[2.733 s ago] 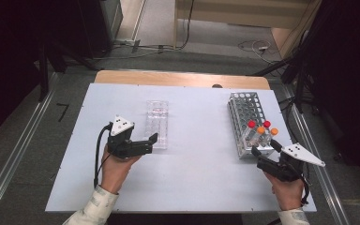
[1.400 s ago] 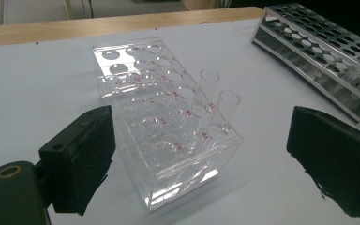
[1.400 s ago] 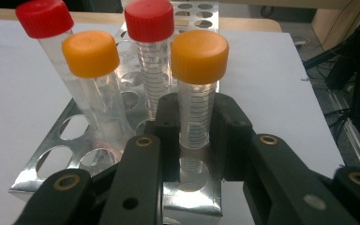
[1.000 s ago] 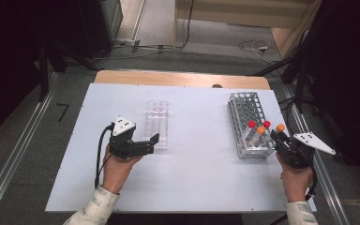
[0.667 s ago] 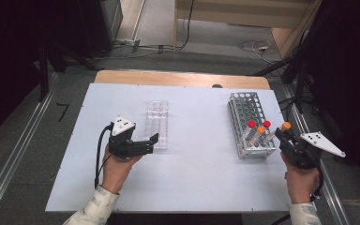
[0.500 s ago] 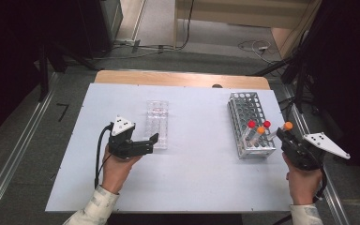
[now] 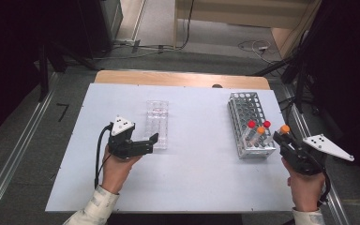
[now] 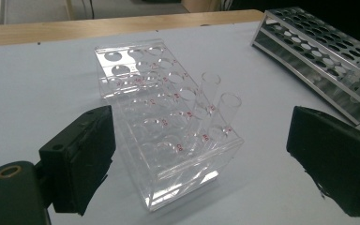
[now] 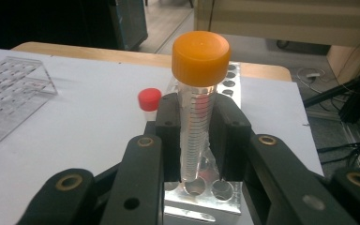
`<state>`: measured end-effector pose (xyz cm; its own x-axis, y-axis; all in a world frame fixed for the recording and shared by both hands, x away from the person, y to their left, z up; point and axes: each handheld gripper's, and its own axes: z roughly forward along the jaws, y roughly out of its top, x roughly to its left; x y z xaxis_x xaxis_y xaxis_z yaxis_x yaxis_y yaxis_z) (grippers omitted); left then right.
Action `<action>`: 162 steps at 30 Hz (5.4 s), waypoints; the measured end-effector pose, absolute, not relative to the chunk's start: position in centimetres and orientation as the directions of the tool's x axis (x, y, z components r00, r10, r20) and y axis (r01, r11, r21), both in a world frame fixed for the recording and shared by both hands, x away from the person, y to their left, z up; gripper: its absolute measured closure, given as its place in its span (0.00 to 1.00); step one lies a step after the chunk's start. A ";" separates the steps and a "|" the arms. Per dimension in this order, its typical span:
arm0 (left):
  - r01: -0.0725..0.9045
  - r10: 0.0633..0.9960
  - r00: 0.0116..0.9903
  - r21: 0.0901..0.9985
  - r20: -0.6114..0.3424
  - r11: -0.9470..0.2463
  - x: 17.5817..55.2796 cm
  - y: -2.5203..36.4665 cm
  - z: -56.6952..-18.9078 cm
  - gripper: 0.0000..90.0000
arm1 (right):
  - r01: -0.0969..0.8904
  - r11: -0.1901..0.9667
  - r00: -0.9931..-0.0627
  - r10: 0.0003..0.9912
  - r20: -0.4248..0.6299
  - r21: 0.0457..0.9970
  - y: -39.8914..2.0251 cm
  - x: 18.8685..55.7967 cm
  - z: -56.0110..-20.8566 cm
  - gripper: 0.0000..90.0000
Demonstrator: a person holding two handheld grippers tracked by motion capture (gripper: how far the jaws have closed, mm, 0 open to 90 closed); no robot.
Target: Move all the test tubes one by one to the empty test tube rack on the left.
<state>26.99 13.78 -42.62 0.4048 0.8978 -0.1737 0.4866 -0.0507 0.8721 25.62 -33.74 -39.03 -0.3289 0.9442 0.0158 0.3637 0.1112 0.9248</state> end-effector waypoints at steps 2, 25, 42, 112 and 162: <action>0.487 0.897 0.405 0.872 -0.174 -0.051 27.0 13.8 -42.6 0.10 | 0.366 0.121 -0.341 0.940 0.012 0.923 -33.5 25.5 -38.9 0.80; 0.482 0.897 0.407 0.875 -0.175 -0.049 26.9 13.7 -42.5 0.10 | 0.381 0.188 -0.445 0.896 0.001 0.905 -31.1 24.9 -39.0 0.80; 0.475 0.893 0.416 0.879 -0.172 -0.052 26.6 13.4 -42.1 0.11 | 0.383 0.265 -0.548 0.837 -0.014 0.885 -26.3 25.2 -40.4 0.80; 0.384 0.808 0.585 0.903 -0.076 -0.194 24.4 10.0 -41.6 0.78 | 0.339 0.423 -0.789 0.615 0.009 0.841 -7.2 26.9 -43.6 0.80; 0.386 0.866 0.488 0.917 -0.109 -0.102 27.7 13.8 -35.8 0.78 | 0.410 0.328 -0.654 0.756 0.023 0.851 -22.8 23.6 -44.3 0.34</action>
<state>27.70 13.76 -35.78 0.4882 0.8659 -0.1091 0.3865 -0.1024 0.9166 23.63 -22.79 -44.31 -0.6537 0.7564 0.0232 0.4098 0.3280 0.8512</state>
